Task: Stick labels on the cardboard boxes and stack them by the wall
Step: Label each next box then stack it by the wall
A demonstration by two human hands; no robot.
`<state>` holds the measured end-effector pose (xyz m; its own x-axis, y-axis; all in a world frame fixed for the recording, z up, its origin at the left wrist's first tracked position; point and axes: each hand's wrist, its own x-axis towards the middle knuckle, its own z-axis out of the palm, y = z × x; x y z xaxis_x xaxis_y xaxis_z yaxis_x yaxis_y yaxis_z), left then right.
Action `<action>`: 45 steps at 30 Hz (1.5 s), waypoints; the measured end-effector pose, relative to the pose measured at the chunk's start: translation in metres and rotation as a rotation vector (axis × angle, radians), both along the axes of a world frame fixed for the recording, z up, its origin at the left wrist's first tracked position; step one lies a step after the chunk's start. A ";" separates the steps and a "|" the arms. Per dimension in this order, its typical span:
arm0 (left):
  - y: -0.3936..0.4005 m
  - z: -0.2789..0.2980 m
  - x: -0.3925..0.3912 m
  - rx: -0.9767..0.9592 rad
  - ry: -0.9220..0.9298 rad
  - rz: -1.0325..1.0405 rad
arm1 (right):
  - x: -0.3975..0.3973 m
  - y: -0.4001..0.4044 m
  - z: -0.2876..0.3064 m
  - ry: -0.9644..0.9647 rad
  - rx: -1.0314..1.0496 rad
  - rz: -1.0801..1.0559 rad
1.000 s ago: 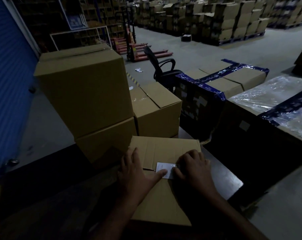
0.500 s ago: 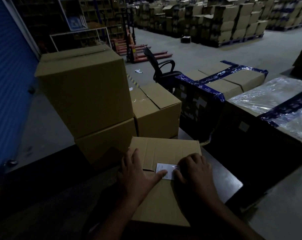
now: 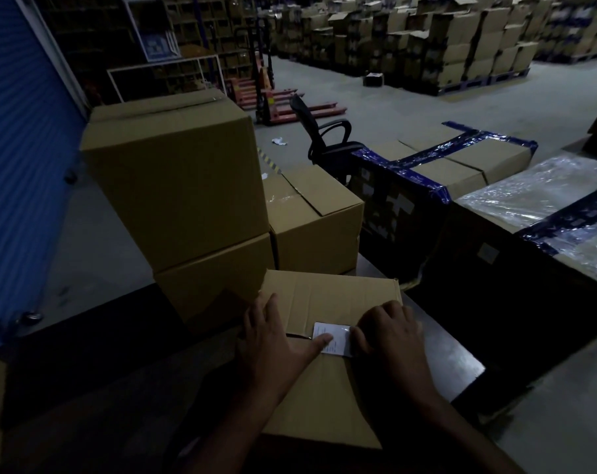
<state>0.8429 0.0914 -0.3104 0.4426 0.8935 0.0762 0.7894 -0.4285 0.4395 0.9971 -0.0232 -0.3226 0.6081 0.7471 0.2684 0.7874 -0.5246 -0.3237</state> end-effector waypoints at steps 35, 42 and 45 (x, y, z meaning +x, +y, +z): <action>0.001 -0.001 0.001 0.003 -0.007 0.001 | 0.003 0.007 0.003 -0.052 -0.075 0.086; 0.001 0.000 0.003 0.040 -0.010 0.013 | 0.001 0.008 0.005 -0.081 -0.040 0.097; 0.002 -0.003 0.003 0.046 0.002 0.016 | 0.003 0.016 0.004 -0.056 -0.111 0.085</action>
